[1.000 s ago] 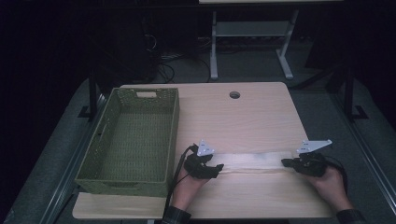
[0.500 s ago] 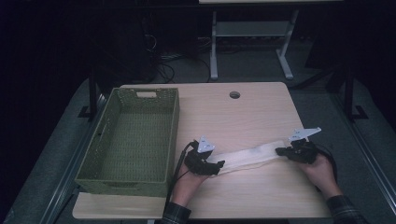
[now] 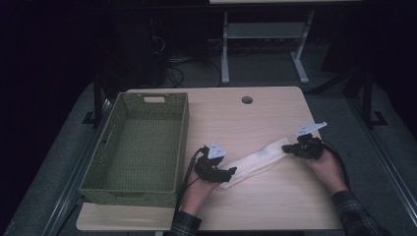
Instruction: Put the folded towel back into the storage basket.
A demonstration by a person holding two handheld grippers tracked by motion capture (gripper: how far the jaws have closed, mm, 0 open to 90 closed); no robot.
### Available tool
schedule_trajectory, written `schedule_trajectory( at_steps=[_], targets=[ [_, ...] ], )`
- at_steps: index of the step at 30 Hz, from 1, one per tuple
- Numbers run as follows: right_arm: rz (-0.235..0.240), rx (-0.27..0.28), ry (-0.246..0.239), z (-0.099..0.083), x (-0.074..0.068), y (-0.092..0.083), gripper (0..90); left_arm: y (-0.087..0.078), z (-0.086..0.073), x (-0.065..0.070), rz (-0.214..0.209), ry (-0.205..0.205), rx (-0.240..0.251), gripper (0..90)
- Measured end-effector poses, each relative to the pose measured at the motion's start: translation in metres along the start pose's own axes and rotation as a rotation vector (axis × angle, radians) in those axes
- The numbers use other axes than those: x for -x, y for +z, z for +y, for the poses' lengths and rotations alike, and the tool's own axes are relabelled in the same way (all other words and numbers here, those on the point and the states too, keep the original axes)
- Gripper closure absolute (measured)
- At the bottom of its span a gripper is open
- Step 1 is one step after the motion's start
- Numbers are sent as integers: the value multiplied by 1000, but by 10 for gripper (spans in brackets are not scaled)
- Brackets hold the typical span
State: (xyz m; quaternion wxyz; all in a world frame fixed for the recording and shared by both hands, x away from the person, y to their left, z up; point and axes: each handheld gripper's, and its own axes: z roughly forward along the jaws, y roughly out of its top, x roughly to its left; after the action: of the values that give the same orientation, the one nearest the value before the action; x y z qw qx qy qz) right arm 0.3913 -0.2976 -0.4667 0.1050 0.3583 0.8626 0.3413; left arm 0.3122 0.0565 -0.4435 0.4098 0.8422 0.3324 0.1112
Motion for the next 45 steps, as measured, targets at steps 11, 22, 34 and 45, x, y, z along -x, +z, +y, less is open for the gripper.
schedule_trajectory(
  at_steps=[11,22,34,45],
  targets=[
    [13,3,-15,33,6,30,899,3,0,-4,6,-5,-7,362],
    [39,26,0,56,2,40,720,5,0,-13,38,-17,-15,449],
    [-4,93,7,17,-13,-6,393,22,-7,-23,90,-74,-134,894],
    [-3,120,0,10,-15,-7,371,14,-14,0,-37,-36,-144,894]
  ],
)
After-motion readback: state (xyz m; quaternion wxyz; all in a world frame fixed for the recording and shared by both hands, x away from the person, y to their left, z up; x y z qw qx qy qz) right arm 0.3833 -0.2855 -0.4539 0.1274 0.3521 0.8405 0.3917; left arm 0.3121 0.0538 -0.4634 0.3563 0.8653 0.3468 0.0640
